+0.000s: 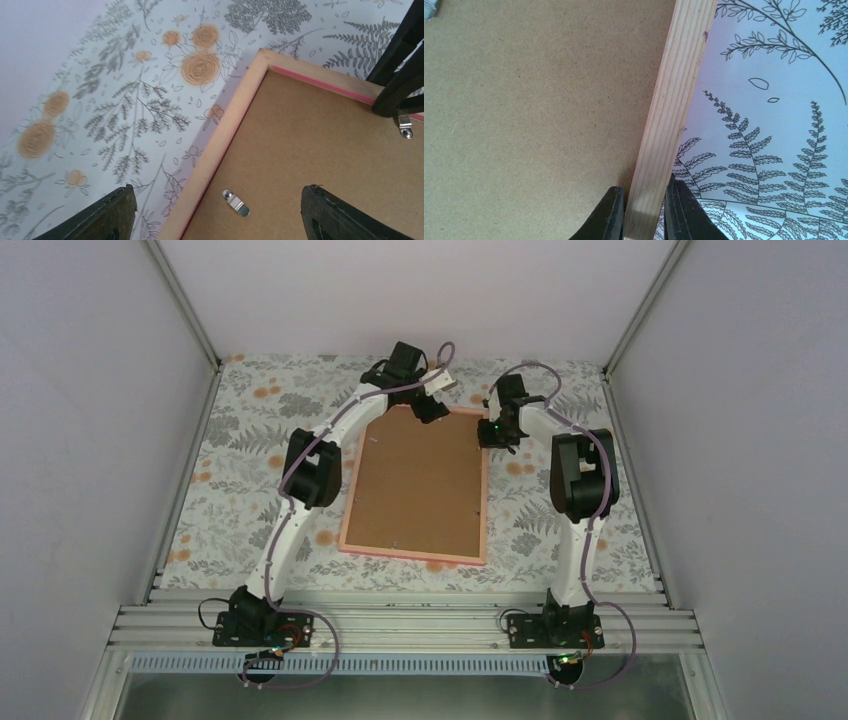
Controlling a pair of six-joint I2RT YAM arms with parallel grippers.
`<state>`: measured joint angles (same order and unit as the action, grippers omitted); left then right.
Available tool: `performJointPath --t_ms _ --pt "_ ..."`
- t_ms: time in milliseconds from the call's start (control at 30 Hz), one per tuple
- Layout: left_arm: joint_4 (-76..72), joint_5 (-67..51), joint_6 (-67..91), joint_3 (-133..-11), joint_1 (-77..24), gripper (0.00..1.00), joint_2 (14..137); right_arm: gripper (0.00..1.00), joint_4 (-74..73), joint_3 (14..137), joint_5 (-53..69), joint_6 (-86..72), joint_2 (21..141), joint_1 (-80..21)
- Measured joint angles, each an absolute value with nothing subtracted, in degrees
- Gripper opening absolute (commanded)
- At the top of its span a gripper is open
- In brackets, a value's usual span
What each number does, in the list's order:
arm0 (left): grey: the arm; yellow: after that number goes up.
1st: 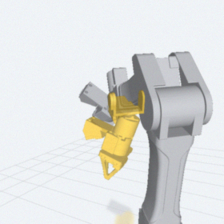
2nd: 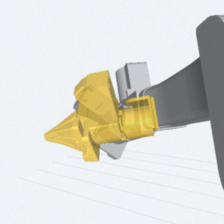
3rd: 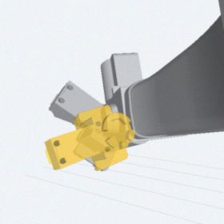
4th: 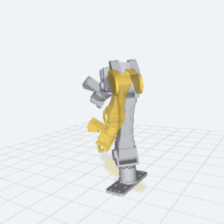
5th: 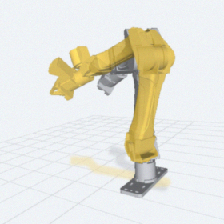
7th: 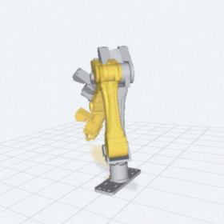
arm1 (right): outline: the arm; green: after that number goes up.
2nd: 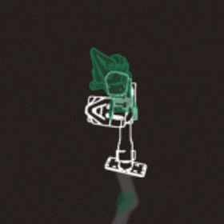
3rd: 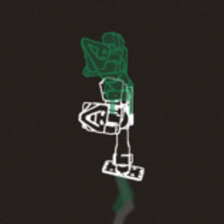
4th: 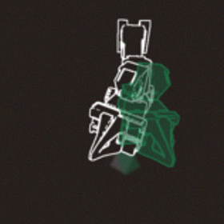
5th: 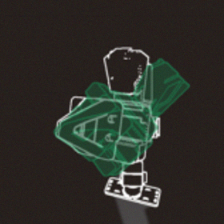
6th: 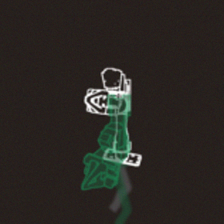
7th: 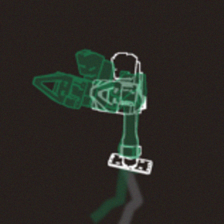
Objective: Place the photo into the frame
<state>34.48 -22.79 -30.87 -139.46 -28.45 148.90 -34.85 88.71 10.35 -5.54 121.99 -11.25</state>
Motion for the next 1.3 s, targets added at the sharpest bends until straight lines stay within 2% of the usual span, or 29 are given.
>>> performJointPath --t_ms 500,1000,1300 --pt "35.40 -22.20 -29.32 -140.46 -28.08 0.79 154.82 0.04 -35.33 90.30 11.31 -2.59 123.09 -11.27" --pt "36.21 -22.70 -27.64 -141.12 -25.50 0.44 155.35 0.04 -34.94 90.39 10.87 -0.47 123.15 -12.38" --pt "36.97 -23.27 -28.56 -141.10 -25.17 0.37 155.35 0.04 -34.79 90.39 11.03 0.58 123.17 -12.38"
